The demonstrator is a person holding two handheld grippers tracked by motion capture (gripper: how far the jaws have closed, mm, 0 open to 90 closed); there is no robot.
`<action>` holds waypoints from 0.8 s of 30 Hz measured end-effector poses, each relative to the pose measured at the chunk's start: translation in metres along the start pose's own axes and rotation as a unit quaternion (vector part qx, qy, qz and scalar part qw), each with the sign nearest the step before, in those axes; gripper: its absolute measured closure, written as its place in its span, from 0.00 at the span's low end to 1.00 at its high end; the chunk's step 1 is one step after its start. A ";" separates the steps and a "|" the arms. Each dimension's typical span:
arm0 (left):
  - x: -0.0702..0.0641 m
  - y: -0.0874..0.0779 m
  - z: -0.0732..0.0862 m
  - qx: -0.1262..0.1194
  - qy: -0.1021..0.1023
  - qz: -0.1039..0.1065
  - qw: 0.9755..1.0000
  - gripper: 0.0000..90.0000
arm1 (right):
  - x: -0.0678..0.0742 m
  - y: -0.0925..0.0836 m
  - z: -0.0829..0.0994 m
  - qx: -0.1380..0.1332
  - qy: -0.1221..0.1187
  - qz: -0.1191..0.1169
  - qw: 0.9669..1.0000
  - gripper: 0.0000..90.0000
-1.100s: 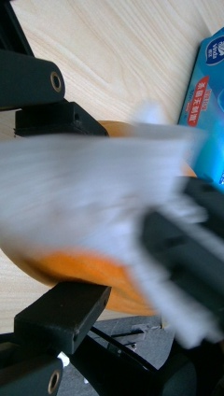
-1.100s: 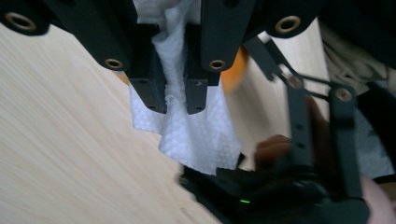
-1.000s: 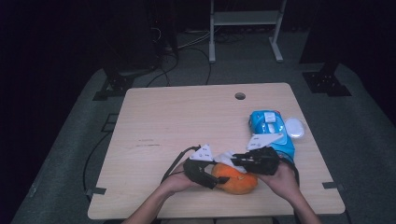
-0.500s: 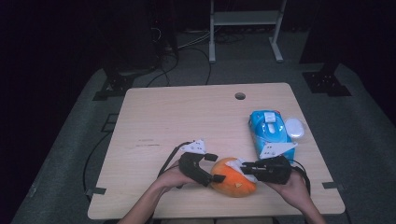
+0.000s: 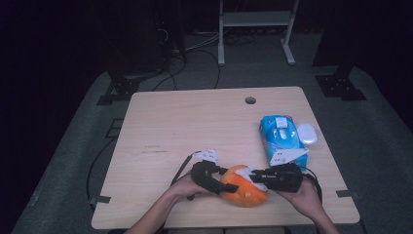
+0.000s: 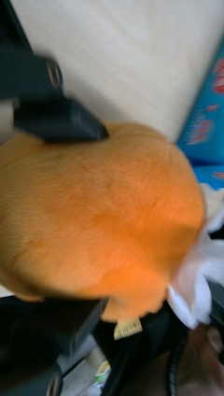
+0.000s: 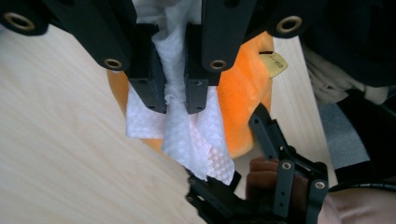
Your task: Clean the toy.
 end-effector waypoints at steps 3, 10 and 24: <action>-0.004 -0.013 -0.015 -0.051 0.054 -0.049 0.996 0.41 | 0.001 -0.010 -0.008 -0.026 -0.002 0.015 1.000 0.87; 0.006 -0.029 -0.019 -0.056 0.162 -0.167 0.971 0.38 | -0.014 0.006 -0.031 -0.050 -0.014 0.048 0.997 0.87; 0.027 -0.029 0.003 -0.007 0.081 -0.132 0.988 0.23 | 0.001 0.053 -0.033 -0.018 -0.041 0.034 0.998 0.88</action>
Point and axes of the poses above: each handheld gripper's, and its own axes: y roughly forward along the jaws, z roughly out of its underside, x roughly to its left, the point moved 2 cm from there along y, roughly forward along the jaws, and after that the axes turned 10 degrees about -z, right-handed, at the moved point
